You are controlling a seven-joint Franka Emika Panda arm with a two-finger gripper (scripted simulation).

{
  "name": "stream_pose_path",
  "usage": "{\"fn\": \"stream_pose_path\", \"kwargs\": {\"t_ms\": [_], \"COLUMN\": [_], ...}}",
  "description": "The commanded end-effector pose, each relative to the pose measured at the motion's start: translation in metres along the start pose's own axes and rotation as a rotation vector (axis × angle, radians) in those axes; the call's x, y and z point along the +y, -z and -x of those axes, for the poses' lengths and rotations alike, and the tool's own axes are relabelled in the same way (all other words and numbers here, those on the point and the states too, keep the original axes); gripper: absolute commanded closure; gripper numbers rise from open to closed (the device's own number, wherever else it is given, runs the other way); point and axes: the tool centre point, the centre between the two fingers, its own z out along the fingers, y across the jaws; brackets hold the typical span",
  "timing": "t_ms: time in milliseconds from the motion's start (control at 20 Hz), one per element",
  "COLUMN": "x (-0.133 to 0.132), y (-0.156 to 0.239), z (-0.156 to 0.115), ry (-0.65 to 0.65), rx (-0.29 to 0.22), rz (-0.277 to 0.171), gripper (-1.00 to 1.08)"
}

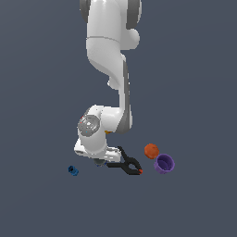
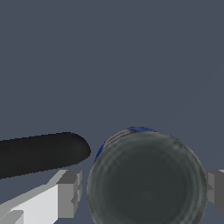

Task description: Pick up a designated object from a clutter of objects.

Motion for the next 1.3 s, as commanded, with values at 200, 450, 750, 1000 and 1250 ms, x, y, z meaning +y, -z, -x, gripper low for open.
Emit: {"fn": "stream_pose_path", "kwargs": {"t_ms": [200, 450, 750, 1000, 1250], "x": [0.0, 0.0, 0.0, -0.005, -0.017], "y": [-0.008, -0.008, -0.007, 0.001, 0.022], "z": [-0.002, -0.002, -0.001, 0.0, 0.005], "ry": [0.0, 0.0, -0.001, -0.001, -0.001], "rx": [0.002, 0.002, 0.002, 0.002, 0.002], "rz": [0.0, 0.0, 0.0, 0.0, 0.0], "gripper": [1.08, 1.08, 1.08, 1.08, 1.08]}}
